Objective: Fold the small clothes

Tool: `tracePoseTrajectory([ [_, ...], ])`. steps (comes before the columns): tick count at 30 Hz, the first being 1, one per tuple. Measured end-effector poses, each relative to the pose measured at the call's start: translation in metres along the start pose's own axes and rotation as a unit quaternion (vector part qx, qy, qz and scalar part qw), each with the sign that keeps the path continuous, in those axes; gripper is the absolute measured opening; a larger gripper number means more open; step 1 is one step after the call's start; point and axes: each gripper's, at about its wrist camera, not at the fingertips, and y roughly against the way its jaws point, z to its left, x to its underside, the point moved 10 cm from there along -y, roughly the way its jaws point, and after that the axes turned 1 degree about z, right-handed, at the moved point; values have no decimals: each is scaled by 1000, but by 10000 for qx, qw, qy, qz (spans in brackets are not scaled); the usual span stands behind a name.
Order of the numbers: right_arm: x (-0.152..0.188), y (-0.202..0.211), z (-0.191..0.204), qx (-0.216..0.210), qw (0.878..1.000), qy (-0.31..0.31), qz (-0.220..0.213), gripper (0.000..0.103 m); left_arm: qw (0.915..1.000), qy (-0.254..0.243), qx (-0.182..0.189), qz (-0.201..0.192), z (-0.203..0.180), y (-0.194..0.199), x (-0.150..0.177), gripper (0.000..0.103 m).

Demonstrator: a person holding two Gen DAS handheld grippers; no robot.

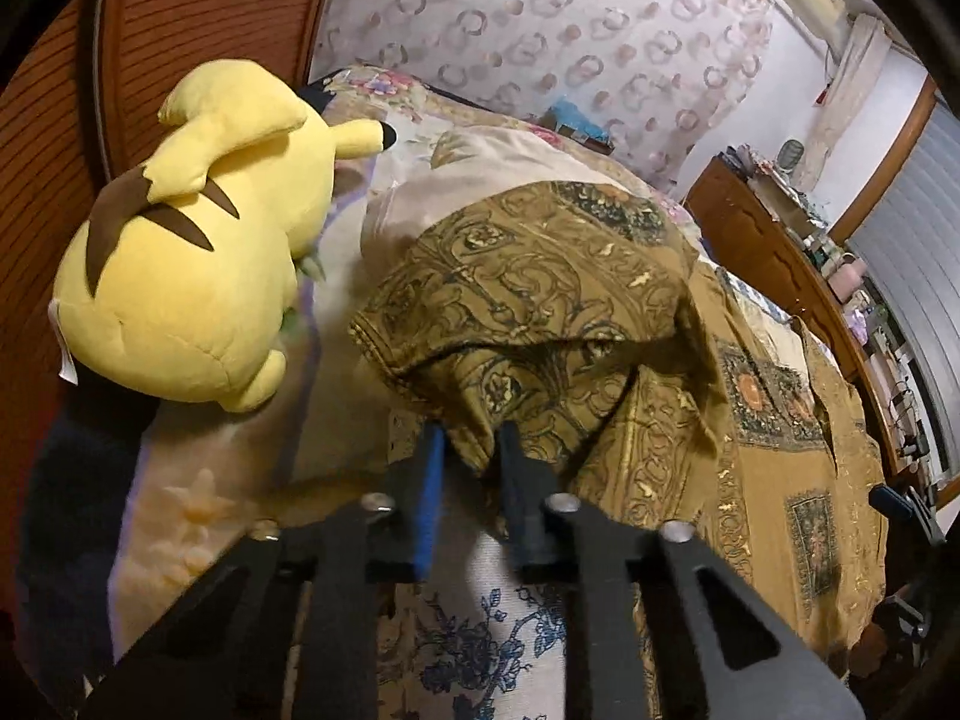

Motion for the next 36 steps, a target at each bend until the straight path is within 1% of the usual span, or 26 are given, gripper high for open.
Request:
tracePoseTrajectory([
  [2, 2, 1, -1, 22, 10000, 5, -3, 103, 9999, -21, 76, -101, -3, 7, -4, 8],
  [5, 2, 5, -4, 21, 10000, -58, -10, 103, 9992, -219, 31, -344, -14, 24, -13, 7],
  [9, 0, 13, -10, 89, 9998, -127, -121, 103, 9955, -690, -104, -633, -43, 48, -34, 7],
  [13, 1, 22, -22, 205, 9994, -199, -218, 103, 9885, -1269, -128, -808, -87, 61, -53, 7],
  [17, 4, 27, -35, 334, 9988, -300, -219, 103, 9785, -1922, -118, -745, -134, 58, -56, 7],
  [22, 9, 31, -46, 447, 9977, -432, -252, 103, 9682, -2451, -104, -495, -175, 47, -36, 8],
  [24, 11, 30, -49, 503, 9975, -436, -226, 103, 9655, -2574, 1, -394, -187, 48, -27, 8],
  [25, 11, 31, -49, 523, 9974, -438, -211, 103, 9645, -2613, 34, -381, -191, 50, -23, 11],
  [28, 9, 29, -49, 547, 9972, -468, -192, 103, 9641, -2630, 65, -369, -196, 57, -17, 14],
  [31, 6, 27, -47, 587, 9970, -457, -194, 103, 9641, -2614, -54, -460, -195, 63, -16, 29],
  [33, 5, 24, -44, 571, 9973, -437, -165, 100, 9646, -2583, -119, -522, -190, 65, -17, 35],
  [34, 5, 21, -42, 560, 9975, -415, -126, 100, 9658, -2538, -116, -519, -185, 66, -16, 42],
  [36, 4, 19, -44, 568, 9977, -359, -87, 98, 9676, -2467, -146, -511, -176, 66, -15, 45],
])
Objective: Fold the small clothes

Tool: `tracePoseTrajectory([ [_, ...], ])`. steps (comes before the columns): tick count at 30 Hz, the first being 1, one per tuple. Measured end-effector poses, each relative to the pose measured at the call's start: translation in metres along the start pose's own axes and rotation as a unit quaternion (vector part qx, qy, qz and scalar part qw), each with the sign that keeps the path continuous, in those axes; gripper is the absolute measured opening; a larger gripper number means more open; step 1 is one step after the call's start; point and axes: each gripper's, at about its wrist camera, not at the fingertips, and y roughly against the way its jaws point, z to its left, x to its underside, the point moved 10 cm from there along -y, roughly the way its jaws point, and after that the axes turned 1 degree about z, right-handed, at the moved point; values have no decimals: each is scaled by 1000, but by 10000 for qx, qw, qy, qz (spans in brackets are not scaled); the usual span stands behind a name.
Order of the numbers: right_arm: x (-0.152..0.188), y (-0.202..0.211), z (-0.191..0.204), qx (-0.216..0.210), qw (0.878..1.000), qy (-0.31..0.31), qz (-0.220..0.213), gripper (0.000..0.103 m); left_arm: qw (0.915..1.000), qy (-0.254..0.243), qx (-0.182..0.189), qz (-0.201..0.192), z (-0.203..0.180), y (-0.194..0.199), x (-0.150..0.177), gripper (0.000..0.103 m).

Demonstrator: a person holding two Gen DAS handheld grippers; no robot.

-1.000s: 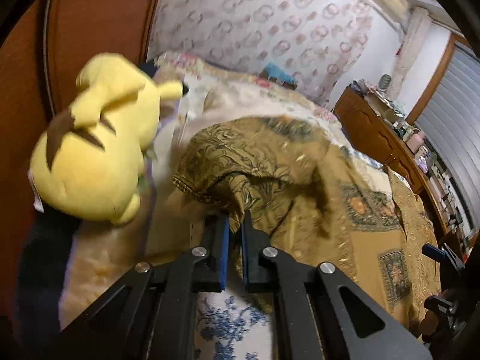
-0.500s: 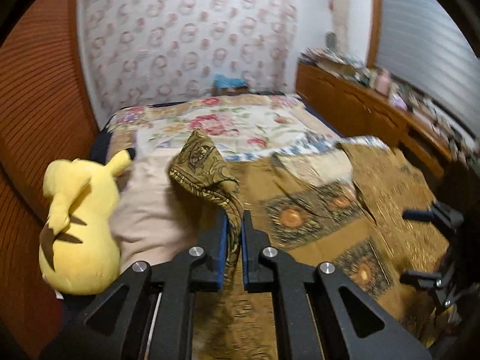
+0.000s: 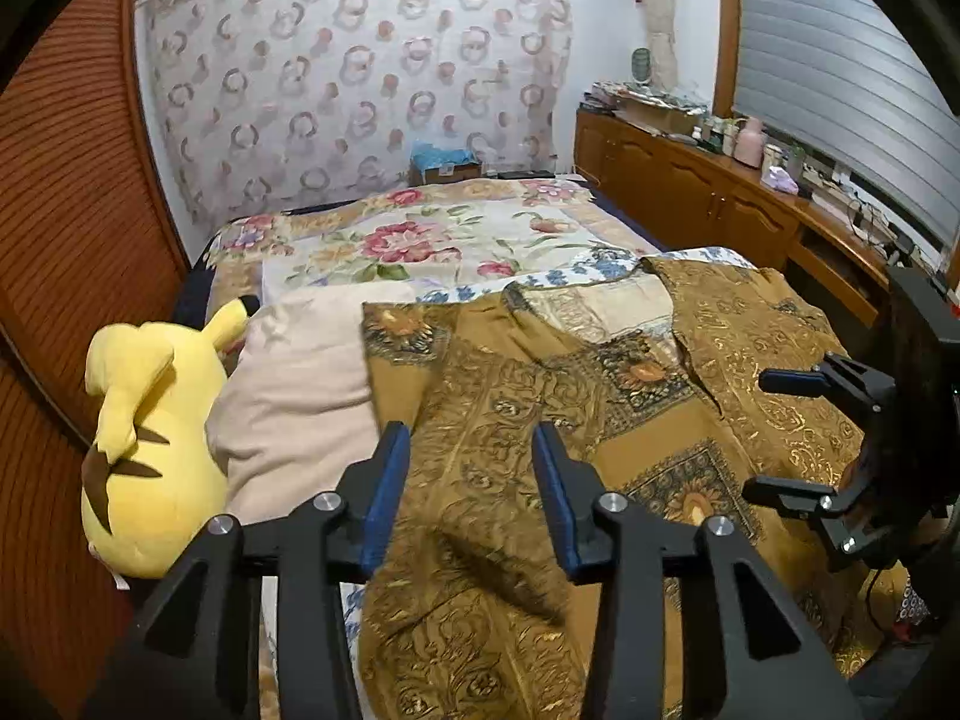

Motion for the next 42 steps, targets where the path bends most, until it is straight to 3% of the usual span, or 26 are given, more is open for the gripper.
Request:
tracePoseTrajectory([
  [4, -6, -11, 8, -100, 9999, 54, 90, 96, 9997, 108, -171, 154, 15, -8, 19, 58],
  [6, -9, -20, 9, -187, 9996, 105, 164, 90, 9993, 173, -189, 287, 21, -16, 30, 65],
  [16, -33, -87, -12, -73, 9976, 208, 661, 69, 9940, 568, -328, 874, 52, -58, 88, 71],
  [19, -38, -110, -19, 84, 9958, 255, 873, 55, 9931, 594, -339, 954, 54, -65, 98, 71],
  [21, -41, -126, -21, 215, 9939, 329, 1026, 40, 9927, 616, -318, 985, 53, -69, 104, 71],
  [25, -44, -146, -21, 398, 9911, 530, 1157, 24, 9940, 618, -338, 834, 52, -68, 104, 73],
  [27, -44, -148, -18, 418, 9907, 567, 1162, 11, 9943, 635, -352, 783, 52, -69, 103, 76],
  [31, -47, -145, -18, 723, 9880, 889, 1037, 6, 9944, 654, -375, 747, 53, -70, 103, 79],
  [35, -54, -141, -31, 910, 9888, 756, 909, 6, 9943, 650, -365, 758, 54, -71, 103, 81],
  [42, -49, -140, -27, 622, 9930, 525, 854, 9, 9944, 639, -350, 767, 53, -71, 103, 83],
])
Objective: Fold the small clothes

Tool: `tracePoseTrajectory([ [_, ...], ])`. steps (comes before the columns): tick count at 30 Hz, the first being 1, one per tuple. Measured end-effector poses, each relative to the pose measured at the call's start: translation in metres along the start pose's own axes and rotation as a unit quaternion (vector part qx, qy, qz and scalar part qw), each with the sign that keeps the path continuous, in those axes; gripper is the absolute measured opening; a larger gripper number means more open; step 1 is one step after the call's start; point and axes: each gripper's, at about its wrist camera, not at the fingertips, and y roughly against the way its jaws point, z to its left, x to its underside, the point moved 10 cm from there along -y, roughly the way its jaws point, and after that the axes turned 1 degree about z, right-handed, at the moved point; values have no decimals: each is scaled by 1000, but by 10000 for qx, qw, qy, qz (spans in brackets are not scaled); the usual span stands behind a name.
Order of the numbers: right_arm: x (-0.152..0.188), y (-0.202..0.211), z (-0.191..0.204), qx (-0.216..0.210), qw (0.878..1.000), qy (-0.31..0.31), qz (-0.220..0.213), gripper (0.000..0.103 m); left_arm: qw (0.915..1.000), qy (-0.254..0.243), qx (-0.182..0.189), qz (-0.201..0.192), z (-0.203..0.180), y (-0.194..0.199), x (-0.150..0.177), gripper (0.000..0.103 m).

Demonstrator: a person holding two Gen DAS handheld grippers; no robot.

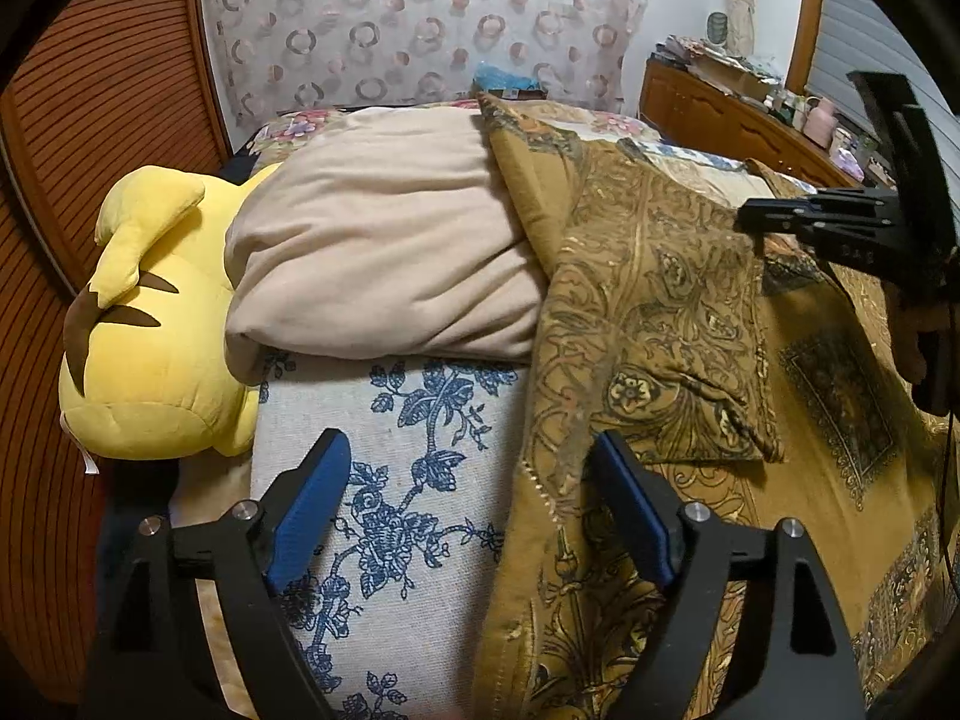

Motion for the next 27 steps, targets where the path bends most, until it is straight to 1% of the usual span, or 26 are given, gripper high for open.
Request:
tracePoseTrajectory([
  [5, 18, 20, -9, -54, 9999, 115, -17, 10, 10000, -73, 7, 22, -1, 0, 0, 84],
  [8, 32, 33, -13, -56, 9999, 129, -22, 10, 9998, -70, 8, 161, 2, 1, 0, 84],
  [9, 38, 38, -16, -78, 9999, 108, -13, 12, 9998, -30, -7, 171, 4, 2, -1, 83],
  [10, 45, 42, -19, -55, 9999, 94, 4, 15, 9999, 2, 3, 121, 5, 5, -4, 81],
  [11, 50, 46, -23, -31, 10000, 86, 12, 26, 10000, 23, 46, 19, 6, 10, -8, 80],
  [12, 56, 49, -26, -51, 10000, 75, 27, 35, 10000, 32, 83, -46, 5, 14, -11, 79],
  [14, 68, 53, -34, -71, 9999, 27, 121, 35, 9996, 31, 179, -207, 3, 23, -22, 73],
  [17, 82, 58, -49, -16, 9997, -94, 231, 35, 9992, -75, 198, -344, -4, 30, -39, 67],
  [20, 93, 65, -58, -47, 9993, -275, 251, 35, 9986, -152, 310, -410, -14, 30, -56, 66],
  [25, 107, 74, -65, 74, 9989, -276, 367, 35, 9980, -83, 473, -406, -26, 11, -84, 60],
  [27, 114, 76, -68, 101, 9987, -282, 415, 35, 9983, -58, 439, -392, -27, -1, -93, 58],
])
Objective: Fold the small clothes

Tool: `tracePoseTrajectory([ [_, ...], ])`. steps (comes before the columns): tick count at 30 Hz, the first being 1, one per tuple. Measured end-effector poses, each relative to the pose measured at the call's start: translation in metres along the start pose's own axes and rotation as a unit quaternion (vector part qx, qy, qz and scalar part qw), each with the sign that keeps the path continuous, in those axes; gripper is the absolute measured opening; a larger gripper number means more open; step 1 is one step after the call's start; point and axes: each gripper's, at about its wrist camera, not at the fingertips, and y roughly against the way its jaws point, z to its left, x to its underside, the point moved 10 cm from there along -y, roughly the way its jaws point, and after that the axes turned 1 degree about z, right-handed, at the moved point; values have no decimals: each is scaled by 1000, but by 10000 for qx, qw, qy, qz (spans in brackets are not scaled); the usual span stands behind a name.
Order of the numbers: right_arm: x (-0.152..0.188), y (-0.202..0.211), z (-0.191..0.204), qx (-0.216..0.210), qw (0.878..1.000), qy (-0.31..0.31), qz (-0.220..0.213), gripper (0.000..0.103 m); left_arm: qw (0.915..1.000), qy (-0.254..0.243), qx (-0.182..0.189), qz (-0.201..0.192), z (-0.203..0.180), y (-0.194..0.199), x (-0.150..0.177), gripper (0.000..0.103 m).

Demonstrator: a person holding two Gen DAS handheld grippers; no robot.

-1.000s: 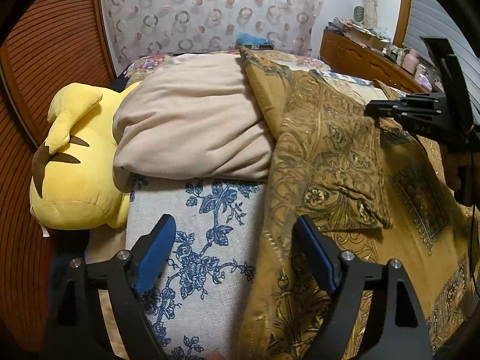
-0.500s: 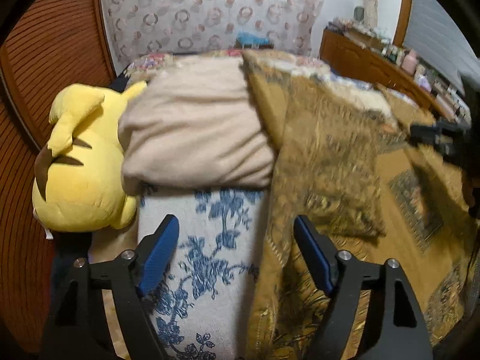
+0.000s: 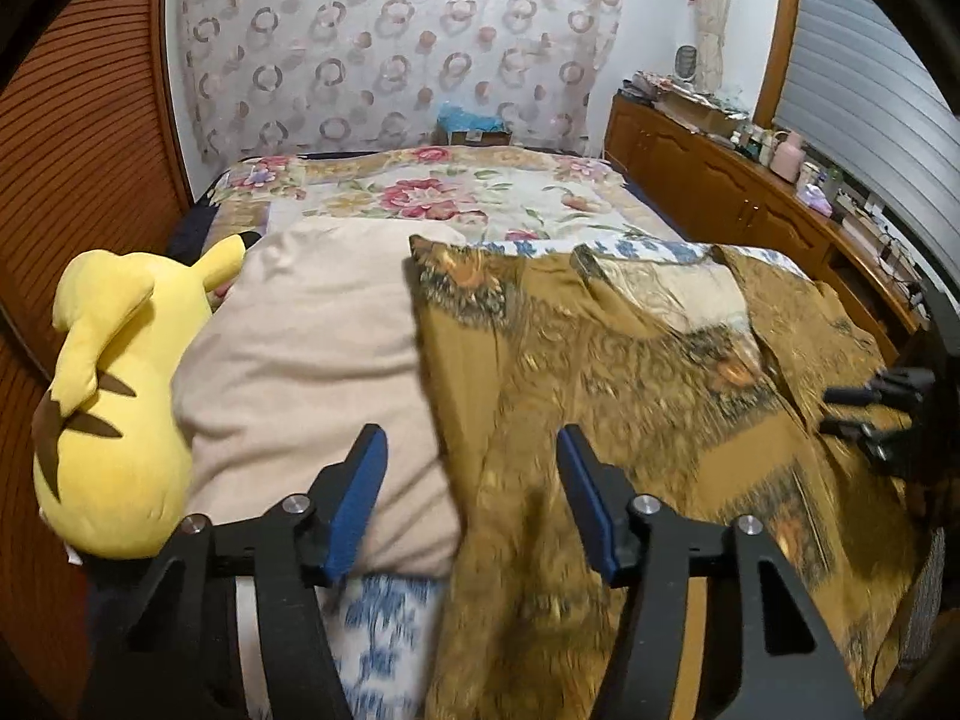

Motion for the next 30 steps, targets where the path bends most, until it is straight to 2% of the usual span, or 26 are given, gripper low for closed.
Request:
tracePoseTrajectory([
  [4, 6, 1, -5, -24, 10000, -17, 20, 35, 9997, 48, -148, 195, 6, -31, -8, 57],
  [6, 9, 3, -7, -61, 10000, -56, -8, 35, 9994, 63, -190, 278, 9, -44, -11, 53],
  [10, 10, 5, -8, -75, 9999, -57, -125, 35, 9992, 37, -113, 377, 9, -53, -17, 28],
  [11, 10, 5, -8, -61, 9998, -49, -158, 35, 9990, 5, -40, 435, 7, -55, -19, 24],
  [13, 12, 5, -8, -46, 9997, -51, -228, 35, 9989, -61, 46, 454, 4, -54, -24, 8],
  [16, 14, 5, -8, -57, 9995, -68, -295, 36, 9994, -151, -130, 291, 9, -46, -38, 4],
  [21, 15, 5, -7, -65, 9995, -73, -295, 36, 9994, -165, -245, 156, 19, -40, -57, 4],
  [27, 16, 6, -7, -68, 9995, -72, -299, 36, 9992, -270, -159, 251, 10, -31, -45, 9],
  [30, 15, 6, -7, -60, 9995, -68, -296, 36, 9995, -216, -16, 227, 3, -15, -32, 24],
])
